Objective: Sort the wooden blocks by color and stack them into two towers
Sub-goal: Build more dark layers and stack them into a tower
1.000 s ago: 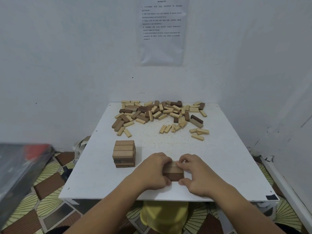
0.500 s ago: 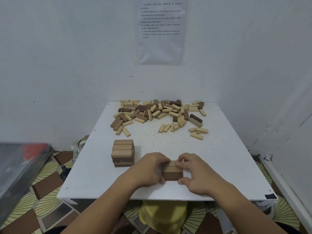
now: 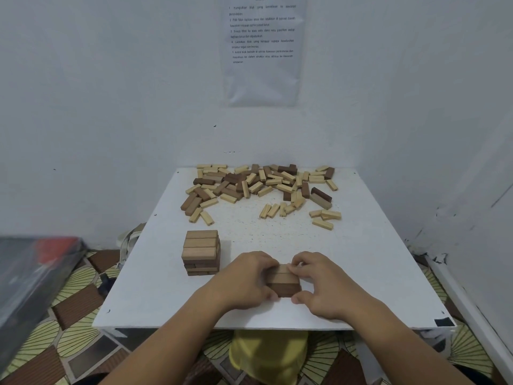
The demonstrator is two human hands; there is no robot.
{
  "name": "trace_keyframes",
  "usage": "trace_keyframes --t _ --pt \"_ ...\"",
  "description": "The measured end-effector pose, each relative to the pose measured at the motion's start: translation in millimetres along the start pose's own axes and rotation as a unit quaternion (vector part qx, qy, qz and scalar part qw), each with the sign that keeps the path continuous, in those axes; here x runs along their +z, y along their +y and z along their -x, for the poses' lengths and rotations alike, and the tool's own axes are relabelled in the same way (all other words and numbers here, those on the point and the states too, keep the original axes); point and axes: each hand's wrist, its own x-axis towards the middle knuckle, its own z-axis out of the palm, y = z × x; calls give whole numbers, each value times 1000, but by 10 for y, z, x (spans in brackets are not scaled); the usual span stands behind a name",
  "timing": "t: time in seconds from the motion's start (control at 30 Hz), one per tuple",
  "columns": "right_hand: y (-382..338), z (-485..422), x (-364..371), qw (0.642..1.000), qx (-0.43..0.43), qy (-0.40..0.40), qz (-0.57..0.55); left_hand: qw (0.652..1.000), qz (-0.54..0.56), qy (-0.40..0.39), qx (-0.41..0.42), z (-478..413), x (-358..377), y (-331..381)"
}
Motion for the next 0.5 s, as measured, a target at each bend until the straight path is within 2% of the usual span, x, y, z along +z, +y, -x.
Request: trace_keyframes --t 0.5 --pt "15 -30 -25 1000 -8 -15 15 1000 -12 5 6 22 6 -20"
